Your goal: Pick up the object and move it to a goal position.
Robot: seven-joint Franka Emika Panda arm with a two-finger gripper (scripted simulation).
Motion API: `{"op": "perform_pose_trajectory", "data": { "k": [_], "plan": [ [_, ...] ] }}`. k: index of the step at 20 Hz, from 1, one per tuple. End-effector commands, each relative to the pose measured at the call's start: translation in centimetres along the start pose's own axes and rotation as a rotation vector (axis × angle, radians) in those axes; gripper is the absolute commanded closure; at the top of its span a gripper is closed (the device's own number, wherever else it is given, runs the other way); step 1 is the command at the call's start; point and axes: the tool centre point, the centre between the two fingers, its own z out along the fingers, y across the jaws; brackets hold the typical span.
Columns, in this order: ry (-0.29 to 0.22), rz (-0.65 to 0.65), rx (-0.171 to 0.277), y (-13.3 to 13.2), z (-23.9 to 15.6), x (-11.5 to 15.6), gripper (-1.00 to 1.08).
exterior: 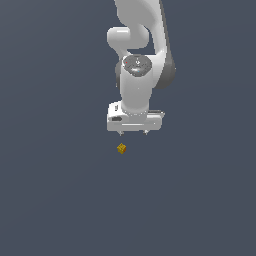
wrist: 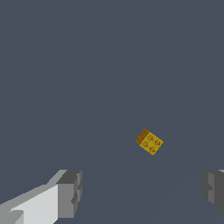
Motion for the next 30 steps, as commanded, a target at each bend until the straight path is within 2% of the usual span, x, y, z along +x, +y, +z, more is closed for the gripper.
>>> {"op": "perform_pose_trajectory", "data": {
  "k": [1, 10, 19, 30],
  "plan": [
    [0.0, 0.0, 0.0, 0.0, 0.0, 0.0, -0.92],
    [-0.019, 0.048, 0.015, 2.0, -0.1, -0.7, -0.92],
    [-0.016, 0.069, 0.015, 2.1, 0.3, -0.7, -0.92],
    [-0.001, 0.253, 0.017, 3.0, 3.8, -0.6, -0.92]
  ]
}}
